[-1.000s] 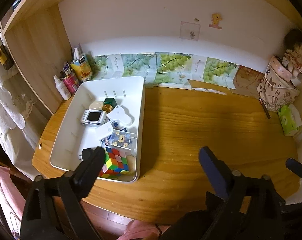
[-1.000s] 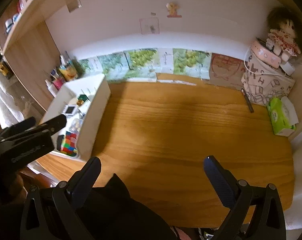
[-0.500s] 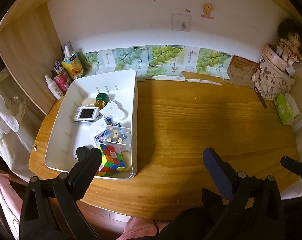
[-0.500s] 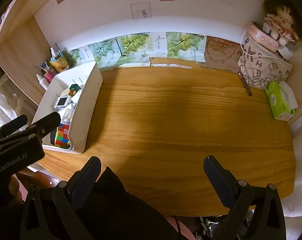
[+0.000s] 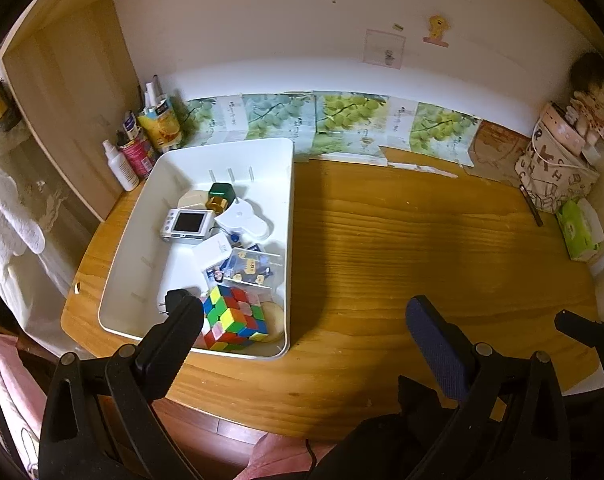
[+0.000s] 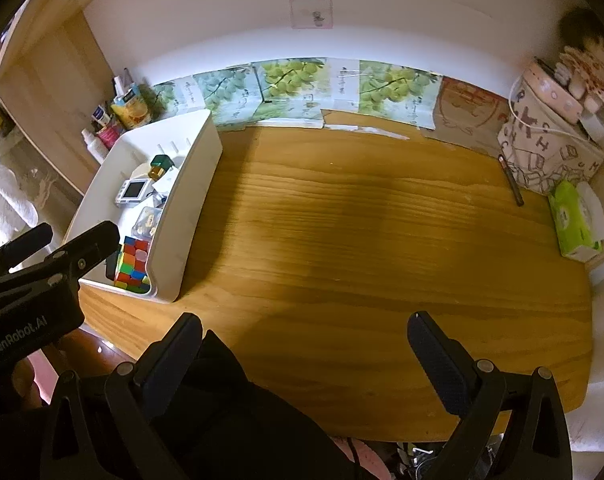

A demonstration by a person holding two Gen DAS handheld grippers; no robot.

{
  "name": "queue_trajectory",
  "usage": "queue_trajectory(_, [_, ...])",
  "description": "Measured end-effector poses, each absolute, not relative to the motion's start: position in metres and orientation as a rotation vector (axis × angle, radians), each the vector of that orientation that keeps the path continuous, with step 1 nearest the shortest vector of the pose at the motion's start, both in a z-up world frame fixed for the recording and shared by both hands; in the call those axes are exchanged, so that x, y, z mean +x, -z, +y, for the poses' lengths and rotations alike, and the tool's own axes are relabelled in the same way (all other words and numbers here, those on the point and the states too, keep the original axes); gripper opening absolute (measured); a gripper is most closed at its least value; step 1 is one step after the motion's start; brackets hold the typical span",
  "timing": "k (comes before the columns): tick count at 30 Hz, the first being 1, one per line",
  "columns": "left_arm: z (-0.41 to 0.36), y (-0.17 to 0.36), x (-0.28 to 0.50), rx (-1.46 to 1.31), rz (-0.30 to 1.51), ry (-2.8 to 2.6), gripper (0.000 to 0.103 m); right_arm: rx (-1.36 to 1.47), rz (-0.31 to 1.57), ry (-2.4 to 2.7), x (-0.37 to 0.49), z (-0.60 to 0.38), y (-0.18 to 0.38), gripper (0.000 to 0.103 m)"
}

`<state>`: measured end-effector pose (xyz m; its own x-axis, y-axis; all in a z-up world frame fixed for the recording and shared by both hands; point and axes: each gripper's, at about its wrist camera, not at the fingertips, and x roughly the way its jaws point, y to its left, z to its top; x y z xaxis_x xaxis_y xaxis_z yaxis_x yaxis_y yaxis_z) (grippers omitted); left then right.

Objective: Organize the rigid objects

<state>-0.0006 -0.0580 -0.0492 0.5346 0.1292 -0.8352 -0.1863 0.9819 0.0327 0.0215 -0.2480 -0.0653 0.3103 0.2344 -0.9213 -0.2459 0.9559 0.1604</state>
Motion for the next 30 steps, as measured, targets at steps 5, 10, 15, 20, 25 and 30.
queue_trajectory(5, [-0.051,0.05,-0.003,-0.074,0.985,-0.21,0.101,-0.028,1.212,-0.331,0.022,-0.241,0.065,0.103])
queue_trajectory(10, [-0.041,0.049,-0.005,-0.078,0.982,-0.244,0.101,-0.045,1.202,-0.35,0.024,-0.232,0.064,0.103])
queue_trajectory(15, [-0.031,0.051,-0.004,-0.072,0.992,-0.262,0.101,-0.049,1.201,-0.363,0.025,-0.221,0.064,0.103])
queue_trajectory(20, [-0.023,0.055,-0.005,-0.063,1.008,-0.263,0.101,-0.052,1.203,-0.36,0.025,-0.21,0.065,0.103])
queue_trajectory(25, [-0.01,0.058,-0.003,-0.066,1.023,-0.265,0.101,-0.052,1.21,-0.347,0.024,-0.199,0.064,0.103])
queue_trajectory(30, [0.001,0.057,-0.002,-0.037,1.025,-0.242,0.101,-0.04,1.222,-0.336,0.023,-0.184,0.064,0.103])
